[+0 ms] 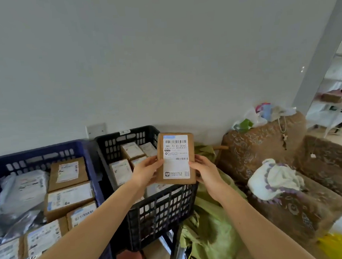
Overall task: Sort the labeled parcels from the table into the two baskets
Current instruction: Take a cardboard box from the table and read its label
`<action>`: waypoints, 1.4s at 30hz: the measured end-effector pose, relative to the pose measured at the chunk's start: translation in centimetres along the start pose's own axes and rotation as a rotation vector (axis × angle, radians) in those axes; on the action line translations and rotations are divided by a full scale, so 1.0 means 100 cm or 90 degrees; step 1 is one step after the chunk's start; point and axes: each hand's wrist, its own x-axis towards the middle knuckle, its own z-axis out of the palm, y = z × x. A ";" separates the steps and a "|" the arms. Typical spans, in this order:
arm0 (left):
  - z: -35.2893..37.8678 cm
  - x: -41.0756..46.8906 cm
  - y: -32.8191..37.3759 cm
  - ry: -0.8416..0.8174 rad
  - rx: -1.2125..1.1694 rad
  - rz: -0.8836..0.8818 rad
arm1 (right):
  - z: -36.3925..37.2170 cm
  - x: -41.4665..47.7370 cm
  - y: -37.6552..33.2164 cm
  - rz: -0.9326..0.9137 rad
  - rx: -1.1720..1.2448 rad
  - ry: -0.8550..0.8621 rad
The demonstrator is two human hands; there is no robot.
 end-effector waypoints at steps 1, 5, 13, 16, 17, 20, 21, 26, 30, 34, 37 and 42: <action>0.003 0.007 0.001 0.009 -0.003 0.001 | -0.003 0.014 0.000 -0.006 -0.011 -0.016; -0.001 0.034 0.002 0.071 0.025 -0.010 | 0.004 0.060 0.009 0.009 -0.012 -0.076; -0.037 0.104 0.008 0.157 0.065 -0.042 | 0.047 0.144 0.027 0.062 -0.016 -0.171; -0.053 0.132 0.008 0.165 0.085 -0.056 | 0.065 0.173 0.029 0.081 -0.049 -0.179; -0.059 0.140 0.007 0.169 0.084 -0.062 | 0.071 0.182 0.030 0.085 -0.057 -0.185; -0.074 0.166 0.005 0.183 0.063 -0.071 | 0.089 0.209 0.031 0.093 -0.067 -0.205; -0.079 0.173 0.005 0.188 0.059 -0.072 | 0.096 0.218 0.031 0.095 -0.069 -0.210; -0.103 0.207 0.006 0.207 0.051 -0.076 | 0.126 0.254 0.038 0.091 -0.082 -0.247; -0.115 0.226 0.005 0.249 0.041 -0.094 | 0.145 0.279 0.046 0.114 -0.058 -0.294; -0.127 0.241 0.005 0.291 0.060 -0.076 | 0.162 0.303 0.051 0.133 -0.046 -0.353; -0.135 0.252 0.004 0.327 0.080 -0.065 | 0.174 0.320 0.055 0.135 -0.030 -0.402; -0.141 0.262 0.001 0.385 0.087 -0.072 | 0.194 0.349 0.062 0.141 -0.031 -0.479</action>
